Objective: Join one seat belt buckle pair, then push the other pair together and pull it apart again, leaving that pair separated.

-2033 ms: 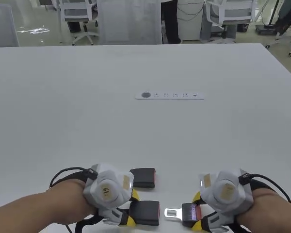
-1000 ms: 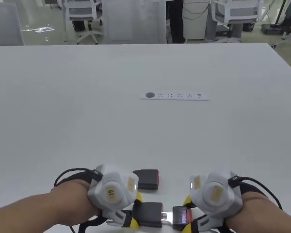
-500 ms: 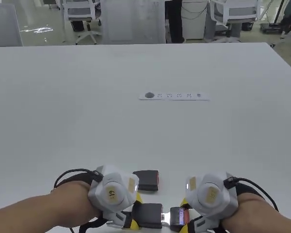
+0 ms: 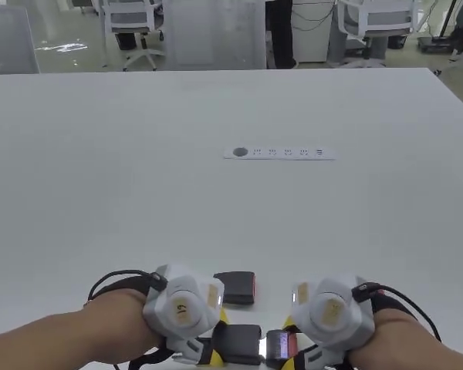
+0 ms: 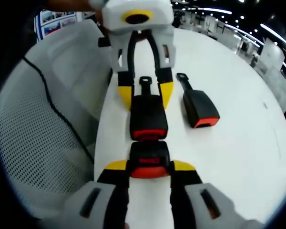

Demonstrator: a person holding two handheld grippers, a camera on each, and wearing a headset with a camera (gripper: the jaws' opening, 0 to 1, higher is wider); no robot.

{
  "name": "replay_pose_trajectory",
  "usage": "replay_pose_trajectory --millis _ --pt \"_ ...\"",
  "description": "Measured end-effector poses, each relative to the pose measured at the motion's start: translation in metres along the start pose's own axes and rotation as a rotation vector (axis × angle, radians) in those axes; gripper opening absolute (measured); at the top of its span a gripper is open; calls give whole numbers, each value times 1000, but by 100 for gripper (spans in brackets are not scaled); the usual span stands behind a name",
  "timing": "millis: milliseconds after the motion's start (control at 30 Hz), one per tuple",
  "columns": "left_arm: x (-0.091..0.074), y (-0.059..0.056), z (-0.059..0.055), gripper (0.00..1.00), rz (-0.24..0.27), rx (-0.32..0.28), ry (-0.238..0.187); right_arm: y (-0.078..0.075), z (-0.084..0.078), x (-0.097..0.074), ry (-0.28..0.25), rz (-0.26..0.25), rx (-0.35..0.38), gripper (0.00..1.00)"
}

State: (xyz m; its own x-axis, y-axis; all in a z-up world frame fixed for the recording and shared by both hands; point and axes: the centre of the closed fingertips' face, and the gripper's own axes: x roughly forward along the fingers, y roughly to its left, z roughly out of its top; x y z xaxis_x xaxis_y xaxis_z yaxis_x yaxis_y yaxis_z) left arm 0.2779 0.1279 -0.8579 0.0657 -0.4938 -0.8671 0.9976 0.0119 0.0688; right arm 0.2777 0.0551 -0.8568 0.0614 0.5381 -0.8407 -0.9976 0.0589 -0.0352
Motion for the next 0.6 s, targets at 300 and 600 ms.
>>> replay_pose_trajectory --millis 300,600 --pt "3 -3 2 30 16 9 -13 6 -1 -3 -20 8 -22 31" --pt "1 -2 1 29 8 -31 -40 5 -4 -4 -22 23 -38 31"
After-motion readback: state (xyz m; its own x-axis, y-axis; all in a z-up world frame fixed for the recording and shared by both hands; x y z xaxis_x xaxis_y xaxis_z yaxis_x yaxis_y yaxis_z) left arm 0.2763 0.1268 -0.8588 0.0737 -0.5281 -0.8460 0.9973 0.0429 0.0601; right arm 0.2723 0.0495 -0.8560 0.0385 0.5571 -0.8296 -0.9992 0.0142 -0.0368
